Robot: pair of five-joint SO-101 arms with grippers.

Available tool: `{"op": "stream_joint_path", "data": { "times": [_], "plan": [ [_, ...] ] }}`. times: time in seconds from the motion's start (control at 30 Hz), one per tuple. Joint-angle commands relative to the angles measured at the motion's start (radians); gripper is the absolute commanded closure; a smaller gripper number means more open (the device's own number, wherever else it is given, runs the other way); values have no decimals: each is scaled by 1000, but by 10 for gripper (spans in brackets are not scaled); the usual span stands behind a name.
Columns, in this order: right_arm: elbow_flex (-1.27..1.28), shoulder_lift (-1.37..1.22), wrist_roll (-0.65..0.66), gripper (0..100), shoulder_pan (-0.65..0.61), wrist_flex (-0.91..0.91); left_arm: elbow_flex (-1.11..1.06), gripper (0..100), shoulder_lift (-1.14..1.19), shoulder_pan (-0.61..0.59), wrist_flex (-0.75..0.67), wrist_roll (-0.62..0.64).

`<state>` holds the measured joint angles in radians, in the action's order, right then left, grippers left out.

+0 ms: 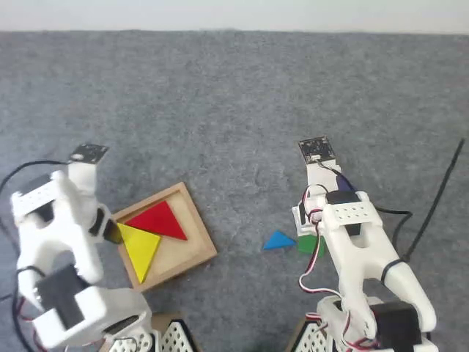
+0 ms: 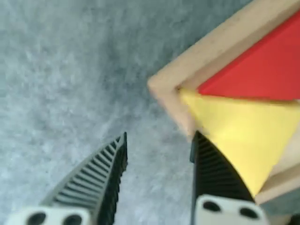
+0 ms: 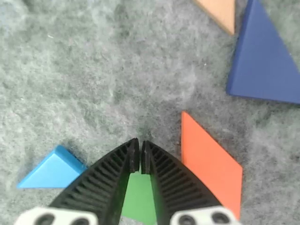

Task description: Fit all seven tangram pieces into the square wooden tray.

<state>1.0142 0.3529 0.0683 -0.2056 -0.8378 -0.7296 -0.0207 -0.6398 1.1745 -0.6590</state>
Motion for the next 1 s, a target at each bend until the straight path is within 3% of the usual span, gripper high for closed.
{"op": "stream_joint_path", "data": {
  "times": [0.0, 0.27, 0.43, 0.63, 0.77, 0.87, 0.97],
  "plan": [
    [-63, -2, -2, 978, 13, -10, -51, 791, 23, 140, -64, 87],
    [-63, -2, -2, 978, 13, -10, 44, 791, 23, 353, -68, 249],
    [-60, -2, -2, 978, 13, -10, 193, 791, -84, 252, 68, 253],
    [-60, -2, -2, 978, 13, -7, 136, 791, -382, 75, 178, 103],
    [-60, -2, -2, 978, 12, -8, -102, 791, -411, 52, 115, 2],
    [-58, -2, -2, 978, 13, -10, -220, 791, -411, 49, -9, 17],
    [-57, -2, -2, 978, 13, -10, -266, 791, -388, 54, -44, 21]
  ]
}}
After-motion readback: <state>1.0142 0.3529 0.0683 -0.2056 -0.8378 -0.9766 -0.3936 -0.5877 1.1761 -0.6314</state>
